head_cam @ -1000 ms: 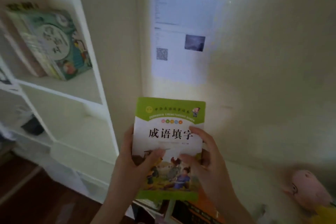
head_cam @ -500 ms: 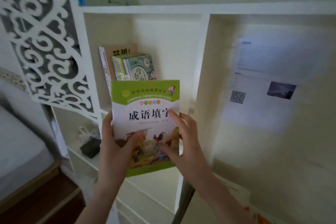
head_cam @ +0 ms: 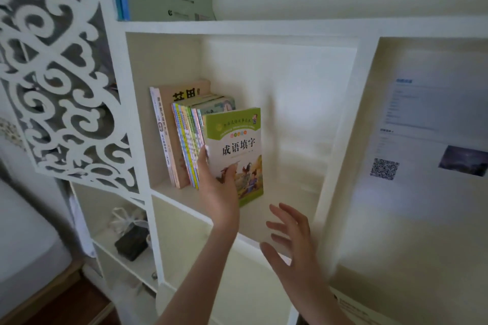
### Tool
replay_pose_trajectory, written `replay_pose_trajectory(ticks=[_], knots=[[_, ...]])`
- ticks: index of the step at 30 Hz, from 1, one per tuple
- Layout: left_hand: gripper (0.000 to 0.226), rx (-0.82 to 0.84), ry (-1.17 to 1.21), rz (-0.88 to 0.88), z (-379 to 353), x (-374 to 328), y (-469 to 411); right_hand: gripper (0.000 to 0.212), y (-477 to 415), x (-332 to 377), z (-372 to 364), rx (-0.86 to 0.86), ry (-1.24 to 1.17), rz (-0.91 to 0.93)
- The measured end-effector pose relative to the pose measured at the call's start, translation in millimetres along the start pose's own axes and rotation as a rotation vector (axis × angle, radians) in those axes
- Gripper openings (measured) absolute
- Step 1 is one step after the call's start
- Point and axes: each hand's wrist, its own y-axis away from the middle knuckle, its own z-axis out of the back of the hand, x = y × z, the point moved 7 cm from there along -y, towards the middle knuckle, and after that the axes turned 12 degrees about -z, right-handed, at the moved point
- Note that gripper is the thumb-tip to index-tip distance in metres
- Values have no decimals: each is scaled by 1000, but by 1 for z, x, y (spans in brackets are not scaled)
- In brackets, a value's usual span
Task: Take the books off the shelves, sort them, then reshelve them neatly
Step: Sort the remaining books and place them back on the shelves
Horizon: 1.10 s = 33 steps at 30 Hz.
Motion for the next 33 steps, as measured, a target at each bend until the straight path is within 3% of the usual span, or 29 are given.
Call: replay_pose_trajectory(ticks=[7, 16, 20, 24, 28, 33], knots=[[61, -170, -316, -194, -21, 16, -15, 54, -2, -7, -2, 14, 52, -14], [87, -45, -457, -324, -42, 35, -26, 55, -6, -12, -4, -2, 113, -9], [86, -20, -353, -327, -34, 21, -20, 53, -5, -11, -4, -3, 60, -66], [64, 14, -206, -433, -12, -10, -2, 57, -6, -11, -3, -6, 42, -132], [36, 238, 22, -295, 10, -29, 30, 53, 0, -6, -2, 11, -12, -192], [40, 483, 163, -70, 33, -46, 93, 51, 29, -2, 8, 109, 12, -258]])
